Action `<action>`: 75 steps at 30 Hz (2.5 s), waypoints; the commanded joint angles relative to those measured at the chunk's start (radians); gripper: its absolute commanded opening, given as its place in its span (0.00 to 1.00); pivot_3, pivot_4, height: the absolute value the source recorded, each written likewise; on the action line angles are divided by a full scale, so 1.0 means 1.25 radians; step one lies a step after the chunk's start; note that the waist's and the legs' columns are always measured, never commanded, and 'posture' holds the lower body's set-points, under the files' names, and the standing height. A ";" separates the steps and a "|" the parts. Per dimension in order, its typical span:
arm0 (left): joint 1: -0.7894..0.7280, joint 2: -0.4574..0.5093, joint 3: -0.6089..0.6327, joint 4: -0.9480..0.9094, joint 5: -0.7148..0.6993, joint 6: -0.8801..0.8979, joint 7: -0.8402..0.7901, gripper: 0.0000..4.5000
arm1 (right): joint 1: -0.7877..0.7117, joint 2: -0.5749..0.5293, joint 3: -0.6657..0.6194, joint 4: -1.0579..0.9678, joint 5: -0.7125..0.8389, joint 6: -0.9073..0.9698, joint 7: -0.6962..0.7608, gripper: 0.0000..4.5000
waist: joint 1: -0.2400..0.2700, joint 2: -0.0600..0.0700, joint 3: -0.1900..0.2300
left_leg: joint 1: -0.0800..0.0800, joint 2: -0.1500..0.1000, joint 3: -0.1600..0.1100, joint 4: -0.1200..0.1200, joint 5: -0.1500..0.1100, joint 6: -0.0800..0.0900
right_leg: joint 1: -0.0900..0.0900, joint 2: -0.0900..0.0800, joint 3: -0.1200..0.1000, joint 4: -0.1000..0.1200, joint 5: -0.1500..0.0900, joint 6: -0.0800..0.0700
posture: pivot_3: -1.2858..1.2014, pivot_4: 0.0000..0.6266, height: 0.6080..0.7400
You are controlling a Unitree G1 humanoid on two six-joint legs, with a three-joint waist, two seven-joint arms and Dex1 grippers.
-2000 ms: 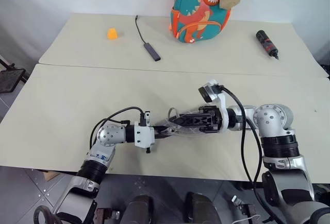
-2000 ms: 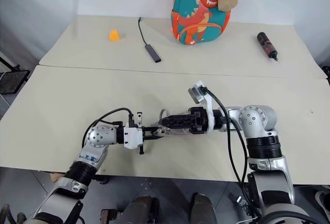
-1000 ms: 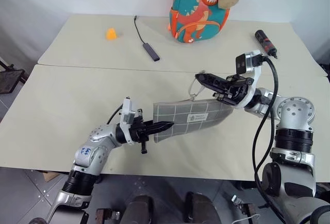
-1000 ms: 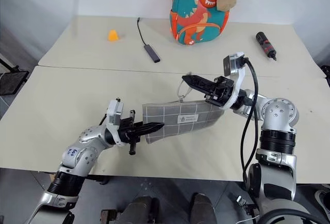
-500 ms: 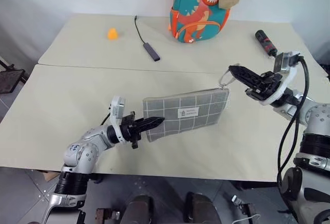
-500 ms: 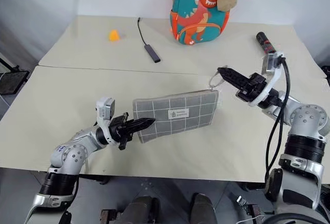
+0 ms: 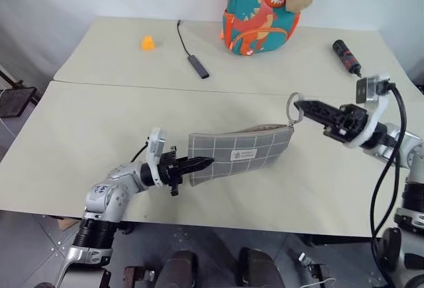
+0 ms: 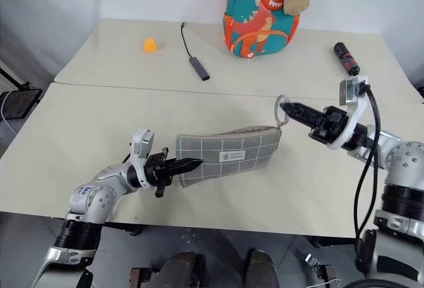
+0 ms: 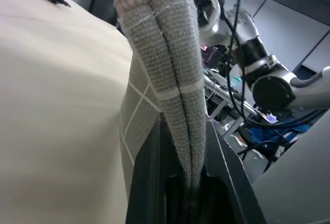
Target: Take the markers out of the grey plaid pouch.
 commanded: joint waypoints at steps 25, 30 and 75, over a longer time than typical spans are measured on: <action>-0.132 -0.130 -0.093 0.236 0.280 -0.480 -0.125 0.00 | 0.071 -0.305 0.010 0.082 -0.323 -0.525 0.345 0.11 | 0.006 0.003 0.000 | 0.001 0.001 0.003 0.001 0.000 0.001 | 0.000 0.000 0.000 -0.002 0.001 0.001 | 0.52 0.24 1.00; -0.139 -0.136 -0.094 0.265 0.293 -0.511 -0.125 0.00 | 0.029 -0.264 0.110 -0.045 -0.334 -0.513 0.356 0.01 | 0.011 0.002 0.000 | 0.000 0.001 0.001 0.001 0.000 0.001 | 0.000 0.000 0.000 -0.002 0.001 0.001 | 0.52 0.24 1.00; -0.119 -0.145 -0.104 0.276 0.331 -0.530 -0.109 0.00 | -0.149 -0.122 0.639 -0.253 -0.766 -0.564 0.361 0.52 | 0.010 0.002 0.000 | 0.000 0.000 0.000 0.002 0.000 0.001 | 0.001 0.000 -0.002 -0.001 0.001 0.001 | 0.52 0.24 1.00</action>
